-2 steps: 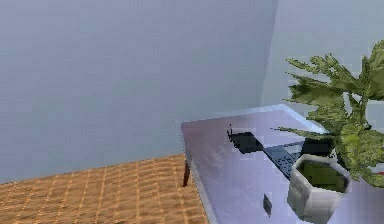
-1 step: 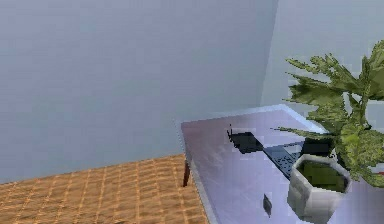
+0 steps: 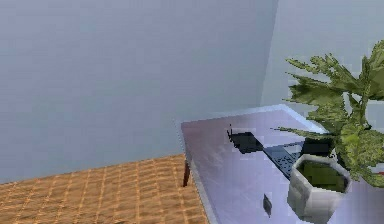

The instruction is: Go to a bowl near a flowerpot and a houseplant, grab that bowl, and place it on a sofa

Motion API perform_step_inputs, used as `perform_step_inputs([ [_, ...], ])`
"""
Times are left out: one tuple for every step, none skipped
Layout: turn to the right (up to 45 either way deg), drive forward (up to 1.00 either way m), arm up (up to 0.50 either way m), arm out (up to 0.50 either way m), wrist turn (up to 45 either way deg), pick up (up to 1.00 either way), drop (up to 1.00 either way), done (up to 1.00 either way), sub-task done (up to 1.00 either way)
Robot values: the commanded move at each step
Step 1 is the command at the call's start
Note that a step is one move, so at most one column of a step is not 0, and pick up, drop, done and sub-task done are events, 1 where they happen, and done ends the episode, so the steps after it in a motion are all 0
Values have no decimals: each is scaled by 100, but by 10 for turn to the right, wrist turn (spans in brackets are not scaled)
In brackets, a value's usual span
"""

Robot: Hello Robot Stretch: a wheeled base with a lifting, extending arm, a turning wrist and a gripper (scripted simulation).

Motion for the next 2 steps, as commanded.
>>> perform_step_inputs([
  [0, 0, 0, 0, 450, 0, 0, 0, 0],
  [0, 0, 0, 0, 450, 0, 0, 0, 0],
])
